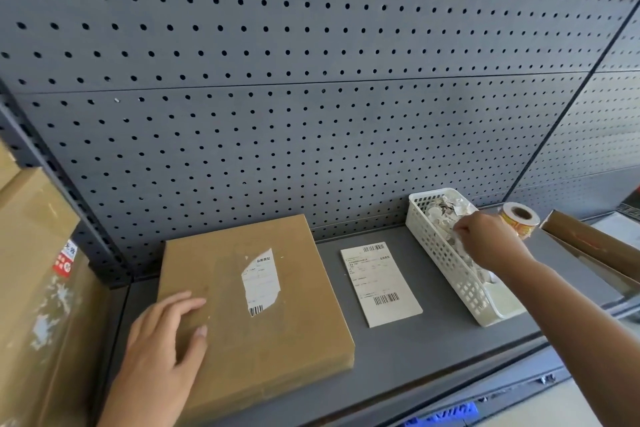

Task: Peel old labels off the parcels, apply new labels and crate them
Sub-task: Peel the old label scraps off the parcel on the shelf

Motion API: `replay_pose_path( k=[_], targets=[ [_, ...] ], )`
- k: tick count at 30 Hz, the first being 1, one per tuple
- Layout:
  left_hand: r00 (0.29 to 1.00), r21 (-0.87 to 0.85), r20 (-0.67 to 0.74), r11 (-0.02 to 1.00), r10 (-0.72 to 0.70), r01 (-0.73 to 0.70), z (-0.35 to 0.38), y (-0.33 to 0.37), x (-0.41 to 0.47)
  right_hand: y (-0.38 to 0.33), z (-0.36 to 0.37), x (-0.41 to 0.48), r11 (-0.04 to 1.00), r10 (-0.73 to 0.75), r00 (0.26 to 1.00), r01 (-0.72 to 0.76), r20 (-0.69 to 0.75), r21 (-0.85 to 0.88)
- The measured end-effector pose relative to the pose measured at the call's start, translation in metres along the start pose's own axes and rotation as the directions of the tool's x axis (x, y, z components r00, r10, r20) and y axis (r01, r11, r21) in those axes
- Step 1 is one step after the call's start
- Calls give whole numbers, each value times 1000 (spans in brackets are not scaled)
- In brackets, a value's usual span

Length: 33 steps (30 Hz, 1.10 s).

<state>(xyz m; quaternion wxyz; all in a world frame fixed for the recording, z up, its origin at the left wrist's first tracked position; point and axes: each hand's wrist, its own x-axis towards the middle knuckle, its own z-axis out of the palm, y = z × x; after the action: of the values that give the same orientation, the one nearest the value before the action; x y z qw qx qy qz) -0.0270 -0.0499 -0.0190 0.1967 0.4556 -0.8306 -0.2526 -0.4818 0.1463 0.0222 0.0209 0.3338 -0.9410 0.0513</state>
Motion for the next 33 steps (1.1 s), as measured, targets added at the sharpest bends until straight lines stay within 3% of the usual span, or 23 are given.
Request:
replay_pose_path(
  k=[5,10,13,15,19,22,26,33],
  targets=[
    [999,-18,-8,999,32,-32,-1,0,-1,-14,-9,1,991,9,997,1,76,-135],
    [999,-22,-4,998,53,-53,-1,1,-3,-24,-18,0,982,5,991,-30,-136,-184],
    [998,-33,-16,998,60,-60,-1,1,-5,-40,-25,-2,998,-61,958,57,-279,-24],
    [998,-46,-18,997,63,-63,-1,0,-5,-64,-27,-5,981,-107,949,148,-296,122],
    [997,-53,-30,996,66,-68,-1,-1,-6,-136,-16,-30,865,-201,967,249,-153,436],
    [997,-44,-40,996,72,-73,-1,-2,-6,-189,3,-54,730,-335,942,277,-26,624],
    [996,-30,-43,997,75,-76,0,-2,-6,-237,24,-67,674,-428,903,345,-35,653],
    [996,-23,-48,996,80,-81,0,-3,-6,-264,32,-65,674,-428,900,379,-83,634]
  ],
)
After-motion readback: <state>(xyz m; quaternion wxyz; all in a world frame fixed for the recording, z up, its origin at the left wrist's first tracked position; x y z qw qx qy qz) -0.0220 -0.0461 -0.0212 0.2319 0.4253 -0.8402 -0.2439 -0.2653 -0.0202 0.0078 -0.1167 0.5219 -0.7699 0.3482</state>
